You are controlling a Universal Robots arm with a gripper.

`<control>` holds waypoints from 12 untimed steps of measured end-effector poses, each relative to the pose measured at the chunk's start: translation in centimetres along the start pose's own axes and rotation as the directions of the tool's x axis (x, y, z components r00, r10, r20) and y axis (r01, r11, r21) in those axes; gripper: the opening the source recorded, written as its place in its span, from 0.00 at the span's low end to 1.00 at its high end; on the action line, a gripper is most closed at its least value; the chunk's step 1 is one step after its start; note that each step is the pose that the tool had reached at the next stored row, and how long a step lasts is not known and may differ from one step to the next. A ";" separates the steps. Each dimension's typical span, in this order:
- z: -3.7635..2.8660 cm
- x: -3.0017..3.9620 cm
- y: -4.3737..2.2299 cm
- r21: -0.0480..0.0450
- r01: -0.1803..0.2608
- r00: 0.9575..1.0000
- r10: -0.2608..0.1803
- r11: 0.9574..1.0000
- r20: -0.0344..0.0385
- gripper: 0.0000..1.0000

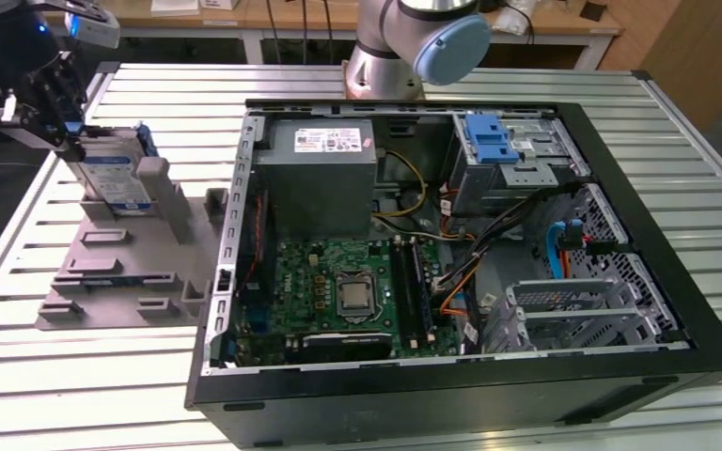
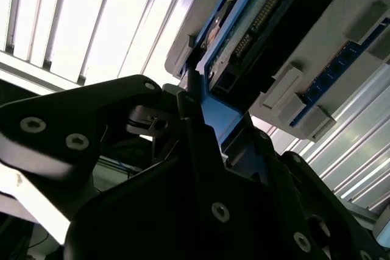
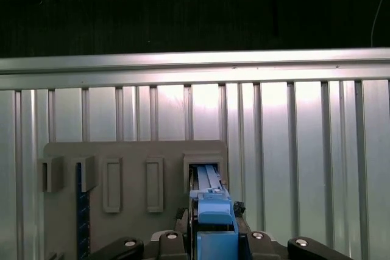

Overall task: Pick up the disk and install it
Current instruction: 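Pick up the disk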

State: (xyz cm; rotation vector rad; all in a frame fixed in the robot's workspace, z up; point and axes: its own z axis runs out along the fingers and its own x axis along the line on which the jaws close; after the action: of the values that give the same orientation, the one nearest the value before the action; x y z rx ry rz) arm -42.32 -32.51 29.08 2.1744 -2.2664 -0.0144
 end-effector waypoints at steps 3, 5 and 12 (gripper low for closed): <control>0.02 0.00 0.00 0.000 0.000 1.000 0.000 1.000 0.000 0.36; 0.02 0.00 0.00 0.000 0.000 1.000 0.000 1.000 -0.001 0.36; -0.50 -0.01 0.00 0.001 0.000 1.000 0.000 1.000 -0.009 0.36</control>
State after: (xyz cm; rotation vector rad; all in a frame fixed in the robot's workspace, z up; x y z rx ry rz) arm -42.31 -32.51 29.59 2.1701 -2.2620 -0.0036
